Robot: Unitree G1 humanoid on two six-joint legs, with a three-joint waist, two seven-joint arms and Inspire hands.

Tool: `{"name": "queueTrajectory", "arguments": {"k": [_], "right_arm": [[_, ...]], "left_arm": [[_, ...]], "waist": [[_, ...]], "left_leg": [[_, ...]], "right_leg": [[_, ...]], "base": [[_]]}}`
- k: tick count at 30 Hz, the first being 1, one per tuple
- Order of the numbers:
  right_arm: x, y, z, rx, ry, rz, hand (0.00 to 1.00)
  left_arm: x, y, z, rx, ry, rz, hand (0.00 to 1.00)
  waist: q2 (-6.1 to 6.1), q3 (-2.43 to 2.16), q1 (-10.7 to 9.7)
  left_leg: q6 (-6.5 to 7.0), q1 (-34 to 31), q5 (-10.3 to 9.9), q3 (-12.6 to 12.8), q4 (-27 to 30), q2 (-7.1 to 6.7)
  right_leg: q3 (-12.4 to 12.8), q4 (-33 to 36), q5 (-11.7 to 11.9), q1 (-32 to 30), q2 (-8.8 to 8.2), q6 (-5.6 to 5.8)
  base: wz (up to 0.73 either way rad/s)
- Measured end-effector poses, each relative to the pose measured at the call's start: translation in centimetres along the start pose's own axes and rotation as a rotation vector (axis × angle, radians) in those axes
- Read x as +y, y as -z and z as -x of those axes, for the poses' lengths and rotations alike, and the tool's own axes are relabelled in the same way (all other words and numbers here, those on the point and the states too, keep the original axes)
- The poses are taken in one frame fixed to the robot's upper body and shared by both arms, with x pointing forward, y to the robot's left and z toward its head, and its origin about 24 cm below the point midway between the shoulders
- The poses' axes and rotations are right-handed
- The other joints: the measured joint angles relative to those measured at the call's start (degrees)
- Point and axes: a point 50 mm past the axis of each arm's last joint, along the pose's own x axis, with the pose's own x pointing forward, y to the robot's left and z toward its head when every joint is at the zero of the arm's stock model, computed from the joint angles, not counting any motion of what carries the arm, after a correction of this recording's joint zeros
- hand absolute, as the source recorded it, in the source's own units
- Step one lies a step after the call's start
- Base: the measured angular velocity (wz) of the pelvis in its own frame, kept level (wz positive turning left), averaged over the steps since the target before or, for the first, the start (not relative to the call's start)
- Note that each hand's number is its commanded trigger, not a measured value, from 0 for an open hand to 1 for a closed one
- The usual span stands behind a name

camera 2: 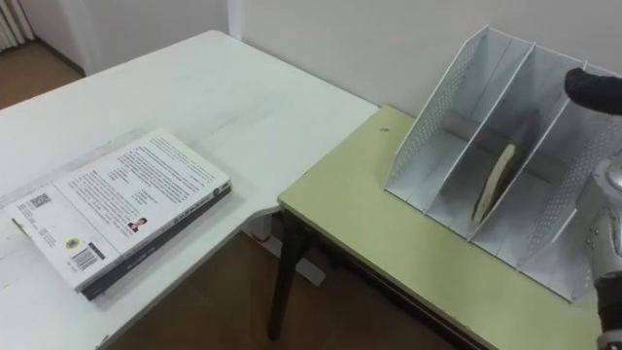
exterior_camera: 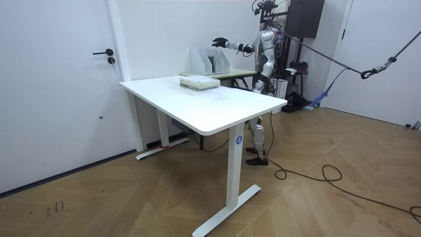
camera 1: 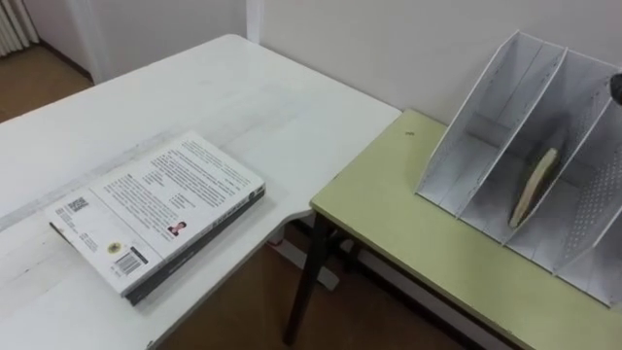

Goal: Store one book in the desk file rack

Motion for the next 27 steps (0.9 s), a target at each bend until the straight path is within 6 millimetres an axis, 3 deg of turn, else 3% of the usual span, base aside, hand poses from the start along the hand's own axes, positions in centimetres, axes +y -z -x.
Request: {"name": "queueTrajectory", "arguments": {"k": [13, 27], "right_arm": [[-0.1, -0.1, -0.2, 0.002, -0.01, 0.003, 0.0], [1.6, -2.6, -0.5, -0.006, -0.127, -0.158, 0.0]], "left_arm": [[0.0, 0.0, 0.0, -0.001, -0.004, 0.0, 0.0], [0.0, -0.1, 0.0, -0.002, -0.003, -0.001, 0.0]], "waist": [[0.51, 0.16, -0.06], [0.69, 0.18, 0.07]], "left_leg": [[-0.01, -0.44, -0.01, 0.09, -0.29, 0.01], [-0.01, -0.64, 0.01, 0.55, -0.27, 0.05]], "right_leg": [[0.0, 0.09, 0.01, -0.6, 0.01, -0.02], [0.07, 0.0, 0.03, -1.08, 0.02, -0.02]], "base": [[0.0], [0.0]]}}
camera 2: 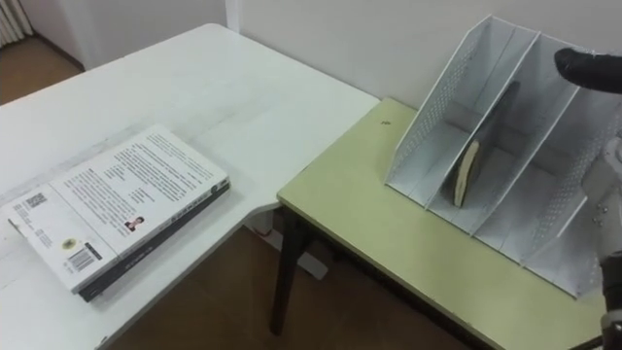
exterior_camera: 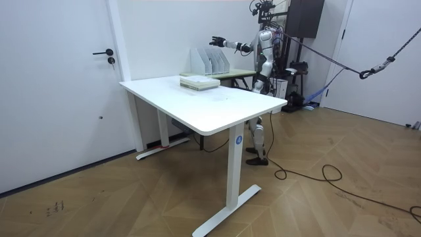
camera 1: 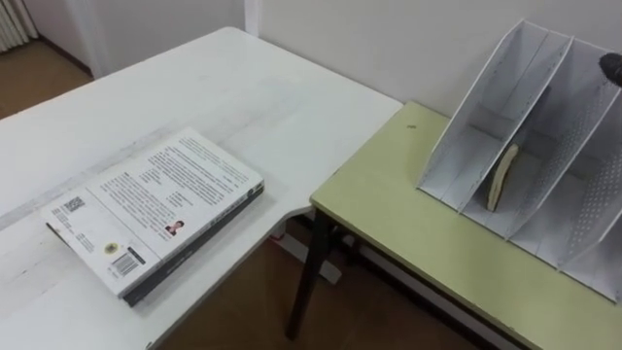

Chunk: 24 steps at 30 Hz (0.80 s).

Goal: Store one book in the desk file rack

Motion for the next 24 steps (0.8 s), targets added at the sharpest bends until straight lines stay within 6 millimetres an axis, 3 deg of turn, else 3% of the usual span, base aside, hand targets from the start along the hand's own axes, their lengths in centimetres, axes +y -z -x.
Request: {"name": "queueTrajectory", "arguments": {"k": [7, 9, 18, 24], "right_arm": [[4.7, -4.2, 2.9, -0.123, -0.432, -0.192, 0.0], [5.6, -4.1, 3.9, -0.13, -0.554, -0.199, 0.0], [8.6, 1.0, 11.3, -0.03, -1.205, -0.06, 0.0], [8.0, 6.2, 15.2, 0.143, -1.489, 0.085, 0.0]], "left_arm": [[0.4, -0.3, 0.0, -0.002, -0.008, -0.018, 0.0], [0.6, -0.3, 0.1, -0.001, -0.013, -0.013, 0.0], [1.3, -1.2, 0.1, -0.008, -0.023, -0.051, 0.0], [0.9, -2.4, -0.4, 0.003, 0.012, -0.106, 0.0]], "waist": [[-0.34, 0.29, -0.19], [-0.43, 0.45, -0.22], [-0.19, 0.43, 1.66], [0.19, 0.41, 4.86]], "left_leg": [[-0.07, 0.85, 0.03, 1.04, -0.21, 0.32], [-0.08, 1.57, 0.02, 1.05, -0.23, 0.32], [-0.14, 1.51, -0.08, 0.96, -0.54, 0.63], [-0.17, 1.58, -0.04, 0.98, -0.45, 0.62]], "right_leg": [[1.63, 0.76, 0.03, -0.09, 0.2, -0.09], [1.65, 0.63, 0.03, 0.71, 0.2, -0.09], [1.44, -0.11, 0.74, 1.43, 0.46, -0.25], [1.5, -0.16, 0.76, 1.39, 0.54, -0.27]], "base": [[-0.12], [0.0], [0.02], [0.0]]}}
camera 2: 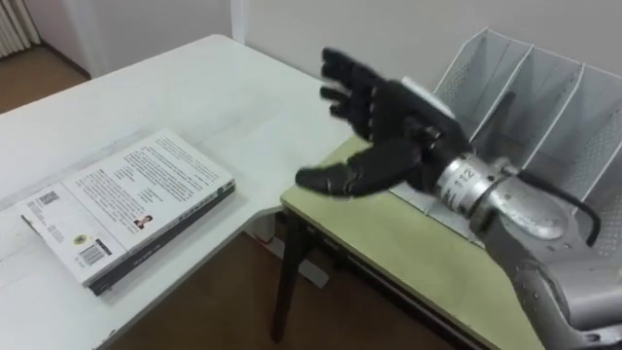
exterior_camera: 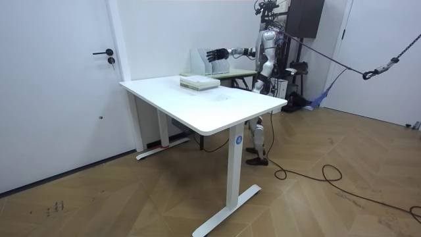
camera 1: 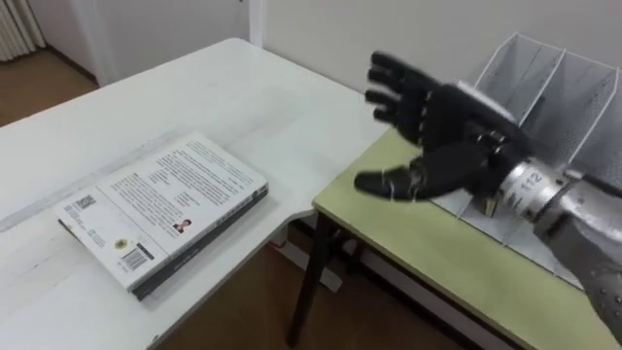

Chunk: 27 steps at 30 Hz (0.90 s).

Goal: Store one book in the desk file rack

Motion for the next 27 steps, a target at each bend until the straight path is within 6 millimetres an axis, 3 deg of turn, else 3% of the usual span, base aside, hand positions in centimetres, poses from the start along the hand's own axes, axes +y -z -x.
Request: {"name": "queueTrajectory", "arguments": {"k": [2, 6, 7, 10, 12, 14, 15, 17, 20, 23, 27], "right_arm": [[1.9, 1.5, -0.4, 0.095, -0.153, 0.039, 0.0], [3.7, 3.5, 0.0, 0.195, -0.287, 0.041, 0.0], [4.3, 4.6, 0.3, 0.232, -0.307, 0.034, 0.0], [6.0, 9.1, 1.8, 0.378, -0.312, -0.054, 0.0], [7.1, 12.2, 2.9, 0.49, -0.305, -0.12, 0.0], [8.2, 15.8, 5.0, 0.648, -0.273, -0.182, 0.0], [8.4, 16.6, 5.6, 0.683, -0.259, -0.2, 0.0], [9.2, 19.5, 8.2, 0.805, -0.182, -0.292, 0.0], [9.7, 21.9, 10.9, 0.911, -0.053, -0.375, 0.0], [10.9, 24.4, 13.9, 0.995, 0.148, -0.501, 0.0], [13.0, 26.3, 17.3, 1.121, 0.336, -0.596, 0.0]], "left_arm": [[0.0, -0.3, -0.1, 0.009, 0.006, -0.02, 0.0], [0.0, -0.9, -0.2, 0.003, 0.013, -0.034, 0.0], [0.0, -0.9, -0.3, 0.001, 0.013, -0.031, 0.0], [-0.1, -0.9, -0.3, 0.002, 0.011, -0.023, 0.0], [-0.3, -0.8, -0.4, 0.005, 0.011, -0.011, 0.0], [-0.7, -0.7, -0.5, 0.004, 0.012, 0.008, 0.0], [-0.8, -0.6, -0.5, 0.004, 0.013, 0.009, 0.0], [-1.3, -0.2, -0.6, 0.009, 0.01, 0.023, 0.0], [-1.7, 0.6, -0.5, 0.016, 0.013, 0.064, 0.0], [-1.4, 1.6, -0.4, 0.028, -0.018, 0.098, 0.0], [-1.4, 2.2, -0.2, 0.026, -0.05, 0.137, 0.0]], "waist": [[-0.03, -0.01, 0.45], [-0.31, -0.15, 1.59], [-0.1, 0.0, 2.09], [-0.24, -0.1, 2.94], [0.16, 0.14, 3.01], [1.06, 0.63, 2.82], [1.45, 0.72, 2.68], [2.48, 0.13, 2.05], [3.49, -0.42, 0.3], [3.49, -0.58, -0.53], [3.63, -0.43, -0.7]], "left_leg": [[-0.05, 0.02, 0.04, -0.02, -0.13, 0.03], [-0.05, 0.04, 0.03, -0.06, -0.12, 0.05], [-0.04, 0.11, 0.03, -0.13, -0.11, 0.04], [0.0, -0.02, 0.0, -0.43, -0.09, -0.04], [0.07, -0.08, -0.04, -0.45, -0.1, -0.14], [0.24, -0.16, -0.08, -0.44, -0.11, -0.3], [0.26, -0.18, -0.07, -0.45, -0.11, -0.34], [0.34, -0.35, -0.04, -0.71, -0.1, -0.53], [0.33, -0.21, -0.02, -0.7, -0.12, -0.56], [0.32, 0.57, 0.01, -0.63, -0.12, -0.54], [0.35, 0.6, -0.02, -0.73, -0.62, -0.63]], "right_leg": [[0.2, -0.05, 0.0, -0.06, 0.08, 0.0], [-0.03, -0.05, 0.0, -0.07, 0.04, 0.0], [-0.28, -0.08, 0.0, 0.04, -0.01, 0.0], [-0.49, -0.08, 0.01, 0.23, -0.1, 0.01], [-0.4, -0.08, 0.03, 0.24, -0.18, 0.06], [-0.5, 0.07, 0.02, 0.18, -0.39, 0.16], [-0.48, 0.06, 0.01, 0.18, -0.42, 0.19], [-0.6, 0.05, -0.04, 0.11, -0.56, 0.32], [-0.63, -0.07, -0.09, 0.21, -0.57, 0.36], [-0.89, -0.96, -0.14, 1.32, -0.48, 0.4], [-0.7, -1.43, -0.2, 1.47, -0.47, 0.52]], "base": [[0.0], [0.0], [0.05], [0.06], [0.0], [0.0], [0.0], [0.03], [0.0], [0.05], [0.0]]}}
